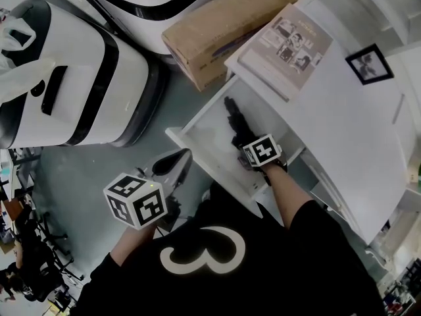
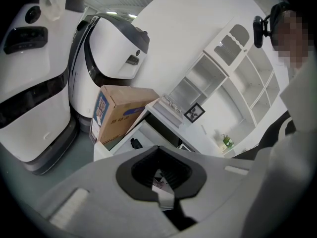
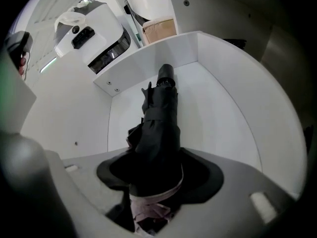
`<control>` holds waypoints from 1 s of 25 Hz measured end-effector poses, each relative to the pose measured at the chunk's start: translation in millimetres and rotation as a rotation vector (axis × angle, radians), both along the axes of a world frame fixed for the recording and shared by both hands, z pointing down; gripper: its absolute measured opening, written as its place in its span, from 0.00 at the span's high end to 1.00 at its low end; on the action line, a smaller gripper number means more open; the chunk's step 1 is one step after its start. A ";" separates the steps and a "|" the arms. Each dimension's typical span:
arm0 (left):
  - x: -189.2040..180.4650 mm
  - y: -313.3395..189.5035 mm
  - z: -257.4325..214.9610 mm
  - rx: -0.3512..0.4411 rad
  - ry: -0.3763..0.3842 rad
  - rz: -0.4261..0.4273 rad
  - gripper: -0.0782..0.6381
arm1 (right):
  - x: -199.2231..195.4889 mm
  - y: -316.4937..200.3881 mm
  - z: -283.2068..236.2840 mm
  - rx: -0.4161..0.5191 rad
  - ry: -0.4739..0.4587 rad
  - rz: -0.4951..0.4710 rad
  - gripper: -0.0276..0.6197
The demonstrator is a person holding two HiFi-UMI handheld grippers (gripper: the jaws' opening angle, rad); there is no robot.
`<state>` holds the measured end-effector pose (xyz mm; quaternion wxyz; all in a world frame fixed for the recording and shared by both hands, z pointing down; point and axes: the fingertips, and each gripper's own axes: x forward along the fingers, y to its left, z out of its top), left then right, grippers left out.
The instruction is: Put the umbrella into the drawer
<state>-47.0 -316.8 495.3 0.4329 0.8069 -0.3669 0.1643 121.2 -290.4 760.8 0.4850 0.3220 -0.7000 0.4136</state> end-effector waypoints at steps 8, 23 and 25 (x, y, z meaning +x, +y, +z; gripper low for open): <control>-2.6 0.2 0.2 0.003 0.003 0.009 0.88 | -6.3 1.2 -4.1 0.003 -0.056 0.030 0.49; 18.9 28.3 -36.5 0.089 0.068 0.108 0.88 | 9.6 5.4 -133.8 0.309 -0.236 0.235 0.48; 22.6 34.6 -44.8 0.110 0.076 0.127 0.88 | 6.8 9.9 -170.5 0.366 -0.293 0.245 0.50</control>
